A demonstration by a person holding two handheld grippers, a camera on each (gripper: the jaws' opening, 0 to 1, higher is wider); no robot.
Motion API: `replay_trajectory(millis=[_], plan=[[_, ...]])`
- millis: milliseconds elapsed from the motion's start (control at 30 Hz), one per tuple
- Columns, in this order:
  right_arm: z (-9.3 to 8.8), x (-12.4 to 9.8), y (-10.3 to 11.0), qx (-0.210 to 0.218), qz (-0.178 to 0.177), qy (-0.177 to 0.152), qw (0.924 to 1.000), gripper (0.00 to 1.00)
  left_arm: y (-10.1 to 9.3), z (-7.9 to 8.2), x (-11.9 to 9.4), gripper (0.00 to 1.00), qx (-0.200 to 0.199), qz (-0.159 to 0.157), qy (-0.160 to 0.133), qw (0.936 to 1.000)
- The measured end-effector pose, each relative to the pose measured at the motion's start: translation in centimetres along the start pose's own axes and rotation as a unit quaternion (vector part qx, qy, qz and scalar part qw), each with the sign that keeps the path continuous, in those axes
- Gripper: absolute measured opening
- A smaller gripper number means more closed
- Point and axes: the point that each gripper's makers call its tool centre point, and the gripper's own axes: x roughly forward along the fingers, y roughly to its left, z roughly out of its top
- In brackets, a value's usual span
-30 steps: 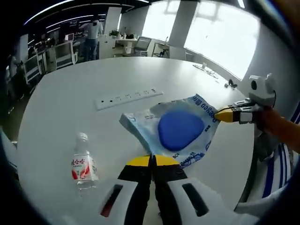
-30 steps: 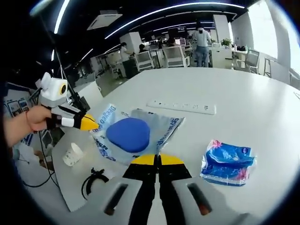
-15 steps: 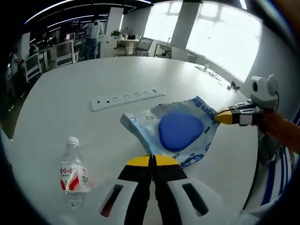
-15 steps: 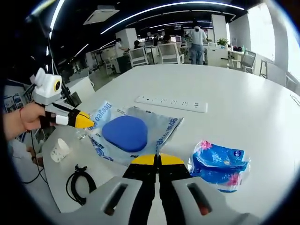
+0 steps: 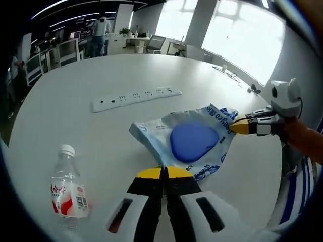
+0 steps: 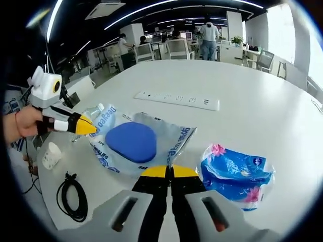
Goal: Arrange the tabletop items into an orderly group along one side of the table until the central work area is clear of visible clutter.
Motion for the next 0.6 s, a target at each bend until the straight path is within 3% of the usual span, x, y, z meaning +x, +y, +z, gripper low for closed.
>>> replay_trajectory(millis=[600], plan=[[-1.7, 2.0, -1.4, 0.006, -0.011, 0.021, 0.9997, 0.0, 0.3, -1.0, 2.0, 0.0, -0.005, -0.003, 0.014, 0.9999]])
